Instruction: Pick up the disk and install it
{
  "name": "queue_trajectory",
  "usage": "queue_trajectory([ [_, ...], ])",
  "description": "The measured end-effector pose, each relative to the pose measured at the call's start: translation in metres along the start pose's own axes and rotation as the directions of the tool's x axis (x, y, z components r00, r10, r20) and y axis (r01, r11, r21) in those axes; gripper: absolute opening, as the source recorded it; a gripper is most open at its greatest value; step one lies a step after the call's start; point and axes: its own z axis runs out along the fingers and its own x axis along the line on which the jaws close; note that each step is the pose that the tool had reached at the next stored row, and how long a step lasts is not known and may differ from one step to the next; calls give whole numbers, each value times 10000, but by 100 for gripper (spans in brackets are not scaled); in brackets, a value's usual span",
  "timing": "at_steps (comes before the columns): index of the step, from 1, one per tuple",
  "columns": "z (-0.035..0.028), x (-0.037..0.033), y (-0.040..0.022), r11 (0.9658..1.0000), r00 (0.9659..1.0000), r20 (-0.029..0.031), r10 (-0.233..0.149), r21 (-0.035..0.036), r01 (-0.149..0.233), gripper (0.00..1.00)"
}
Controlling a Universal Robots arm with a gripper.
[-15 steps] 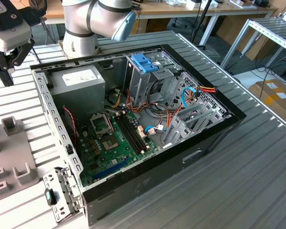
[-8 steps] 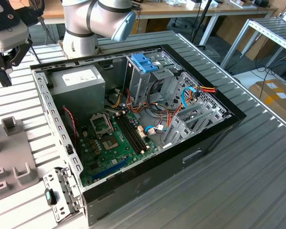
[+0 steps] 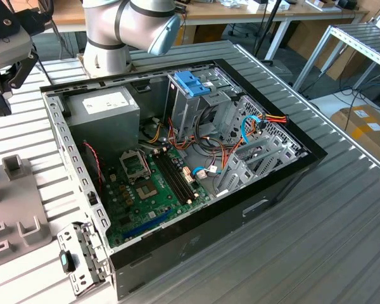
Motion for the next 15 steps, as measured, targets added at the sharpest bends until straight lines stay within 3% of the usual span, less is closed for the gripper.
queue_trajectory([
  [15, -1, 39, -3, 10000, 10000, 0, 0, 0, 0, 11],
])
